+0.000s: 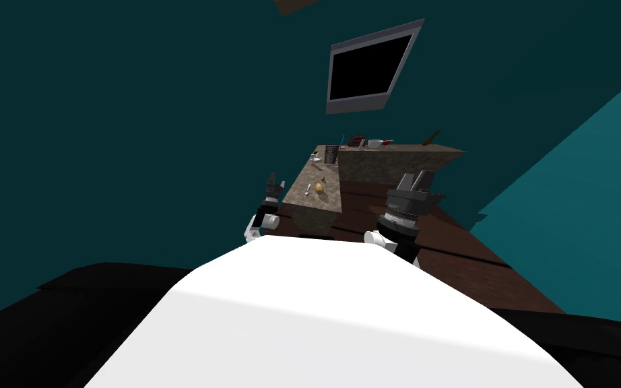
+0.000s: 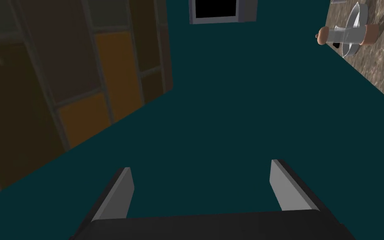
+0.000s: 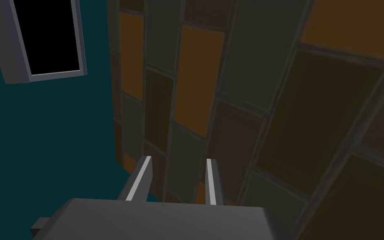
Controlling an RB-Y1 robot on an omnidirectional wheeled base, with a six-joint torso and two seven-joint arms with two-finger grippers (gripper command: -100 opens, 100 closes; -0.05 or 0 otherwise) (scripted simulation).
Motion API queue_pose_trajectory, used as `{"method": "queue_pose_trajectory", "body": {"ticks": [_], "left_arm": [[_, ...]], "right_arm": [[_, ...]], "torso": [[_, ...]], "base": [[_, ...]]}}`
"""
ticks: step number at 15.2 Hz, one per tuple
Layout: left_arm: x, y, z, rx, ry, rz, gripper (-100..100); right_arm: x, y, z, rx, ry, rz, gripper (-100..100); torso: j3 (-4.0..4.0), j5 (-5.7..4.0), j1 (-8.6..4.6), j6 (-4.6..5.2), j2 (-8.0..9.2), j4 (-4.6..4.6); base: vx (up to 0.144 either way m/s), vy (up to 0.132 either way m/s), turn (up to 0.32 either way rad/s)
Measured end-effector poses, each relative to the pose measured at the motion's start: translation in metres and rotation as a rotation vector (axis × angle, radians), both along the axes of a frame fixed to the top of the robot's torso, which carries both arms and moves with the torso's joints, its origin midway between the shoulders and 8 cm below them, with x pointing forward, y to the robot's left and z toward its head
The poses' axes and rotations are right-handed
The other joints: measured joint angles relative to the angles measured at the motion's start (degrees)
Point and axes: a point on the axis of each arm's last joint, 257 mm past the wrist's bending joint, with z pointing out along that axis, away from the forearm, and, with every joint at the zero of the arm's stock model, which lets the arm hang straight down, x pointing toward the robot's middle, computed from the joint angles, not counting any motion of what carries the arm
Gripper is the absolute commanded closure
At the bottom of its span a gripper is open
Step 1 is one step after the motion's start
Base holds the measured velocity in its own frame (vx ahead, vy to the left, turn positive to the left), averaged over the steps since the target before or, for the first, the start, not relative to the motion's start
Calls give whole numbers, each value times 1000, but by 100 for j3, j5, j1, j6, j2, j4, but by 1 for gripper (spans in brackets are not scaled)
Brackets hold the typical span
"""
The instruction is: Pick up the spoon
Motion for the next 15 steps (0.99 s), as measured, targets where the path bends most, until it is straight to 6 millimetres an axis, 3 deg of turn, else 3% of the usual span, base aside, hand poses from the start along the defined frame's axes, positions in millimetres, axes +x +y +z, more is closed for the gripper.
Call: {"method": "queue_pose_trajectory", "body": {"ticks": [15], "left_arm": [[91, 25, -78, -90, 278, -21, -100]], "right_arm": [[0, 0, 0, 0, 0, 0, 0]], "torso": [[0, -1, -3, 0, 0, 0]], "base": [[2, -18, 3]]}}
